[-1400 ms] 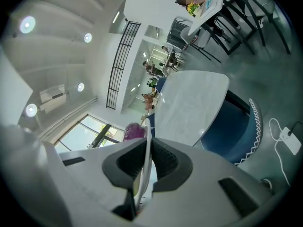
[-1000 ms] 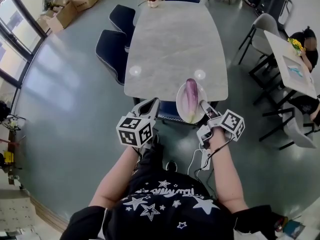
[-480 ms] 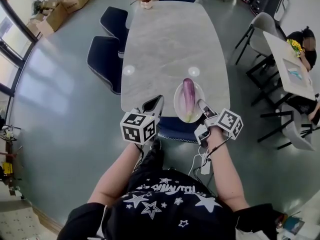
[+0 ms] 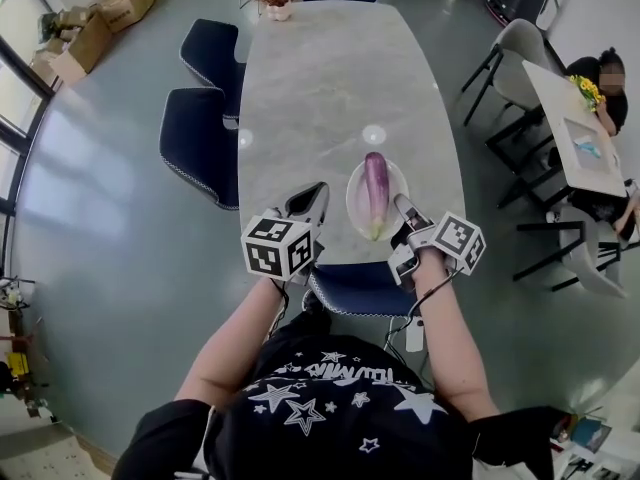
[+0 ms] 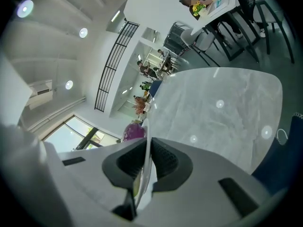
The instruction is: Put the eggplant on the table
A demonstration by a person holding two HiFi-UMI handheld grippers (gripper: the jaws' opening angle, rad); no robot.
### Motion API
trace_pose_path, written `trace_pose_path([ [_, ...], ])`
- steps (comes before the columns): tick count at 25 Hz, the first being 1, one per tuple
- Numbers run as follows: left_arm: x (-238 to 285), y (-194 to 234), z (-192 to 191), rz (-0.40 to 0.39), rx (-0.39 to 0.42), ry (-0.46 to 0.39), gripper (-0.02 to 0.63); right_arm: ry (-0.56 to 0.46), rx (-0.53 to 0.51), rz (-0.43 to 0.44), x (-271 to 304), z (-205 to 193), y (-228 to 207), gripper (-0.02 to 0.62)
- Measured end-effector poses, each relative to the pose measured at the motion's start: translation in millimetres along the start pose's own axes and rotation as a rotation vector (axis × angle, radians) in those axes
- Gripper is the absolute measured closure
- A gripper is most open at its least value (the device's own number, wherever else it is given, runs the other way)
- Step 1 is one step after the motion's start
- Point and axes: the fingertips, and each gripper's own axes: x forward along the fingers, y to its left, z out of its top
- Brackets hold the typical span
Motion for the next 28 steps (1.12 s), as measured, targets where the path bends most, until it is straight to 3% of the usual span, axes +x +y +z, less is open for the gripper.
trace_pose_path([
  [11,45.7,56.0,24.8,-0.088,-0.026,0.024,0.598,-0.086,0.014,-0.064,58.0,27.8,11.6,0.569],
  [16,66.7,59.0,33.6,-0.125,-0.026,0.032,0.598,-0.113,0.032,-0.080,73.5,42.4,12.7,0.569],
  [28,98.3,62.6,26.7,-0.085,-0.024,0.062,0.598,-0.092,0.018,-0.102,94.6,65.0,-17.3,0.569],
])
